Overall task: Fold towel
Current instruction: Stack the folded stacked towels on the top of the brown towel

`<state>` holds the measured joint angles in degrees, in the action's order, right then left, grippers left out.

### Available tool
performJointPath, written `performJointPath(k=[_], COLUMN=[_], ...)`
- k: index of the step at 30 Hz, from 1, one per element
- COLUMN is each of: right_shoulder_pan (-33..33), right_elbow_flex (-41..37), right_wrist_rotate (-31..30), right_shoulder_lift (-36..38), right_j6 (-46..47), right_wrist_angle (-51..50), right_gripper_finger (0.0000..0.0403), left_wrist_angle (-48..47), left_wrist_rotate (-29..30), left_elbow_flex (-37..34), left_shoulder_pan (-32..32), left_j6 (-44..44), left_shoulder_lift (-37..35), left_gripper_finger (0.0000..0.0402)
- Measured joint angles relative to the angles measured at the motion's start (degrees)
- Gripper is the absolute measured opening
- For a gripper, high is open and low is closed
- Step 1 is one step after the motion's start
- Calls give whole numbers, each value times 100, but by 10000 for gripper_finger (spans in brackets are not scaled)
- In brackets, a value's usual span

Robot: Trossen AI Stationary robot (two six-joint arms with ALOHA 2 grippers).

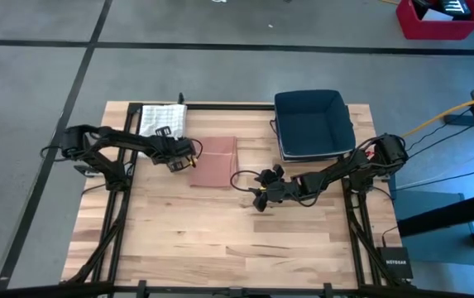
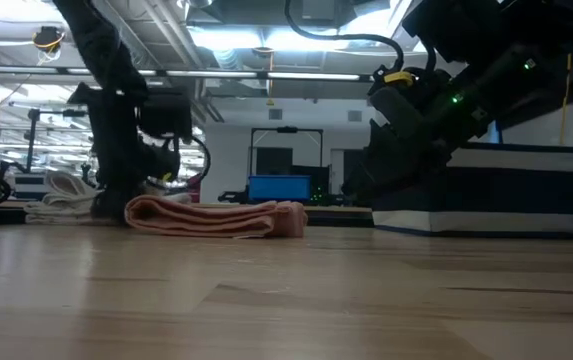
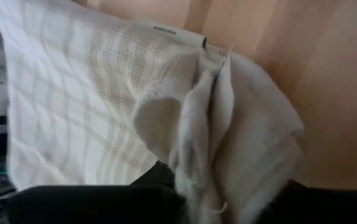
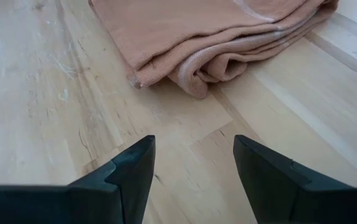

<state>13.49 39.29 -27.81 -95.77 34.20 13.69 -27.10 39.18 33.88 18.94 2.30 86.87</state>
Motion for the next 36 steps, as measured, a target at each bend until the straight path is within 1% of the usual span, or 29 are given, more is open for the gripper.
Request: performJointPath(k=[3,6,9,12,14,16,20,26,31,36], right_shoulder_pan=[-1,-2,-2,32,42,46,48,118,116,116], right_elbow_flex=[2,2,4,7,7,7,7,7,7,6], right_wrist_rotate=[2,116,354,593,633,674,810,804,798,796], right_shoulder_lift=[0,0,0,-1,0,0,0,0,0,0], right_j6=[0,2,3,7,67,160,189,199,199,199], right_wrist_angle=[35,184,334,398,381,383,378,382,377,376], right_gripper_finger=[221,221,221,221,221,221,221,221,221,221], left_wrist_angle=[-642,-1189,-1917,-2342,-2549,-2574,-2557,-2147,-2173,-2448], left_wrist_rotate=[-594,-999,-1074,-1147,-1331,-1507,-1518,-1508,-1491,-1349], left_elbow_flex=[307,778,1305,1834,2130,2392,2720,3005,3313,3830], left_shoulder_pan=[15,39,42,28,17,-29,-314,-884,-1229,-1485], left_j6=[-198,-391,-446,-360,-362,-453,-688,-1096,-1206,-1497], left_shoulder_lift=[-450,-814,-987,-1014,-1014,-1015,-1016,-951,-492,110], left_gripper_finger=[58,58,58,58,58,58,58,58,58,58])
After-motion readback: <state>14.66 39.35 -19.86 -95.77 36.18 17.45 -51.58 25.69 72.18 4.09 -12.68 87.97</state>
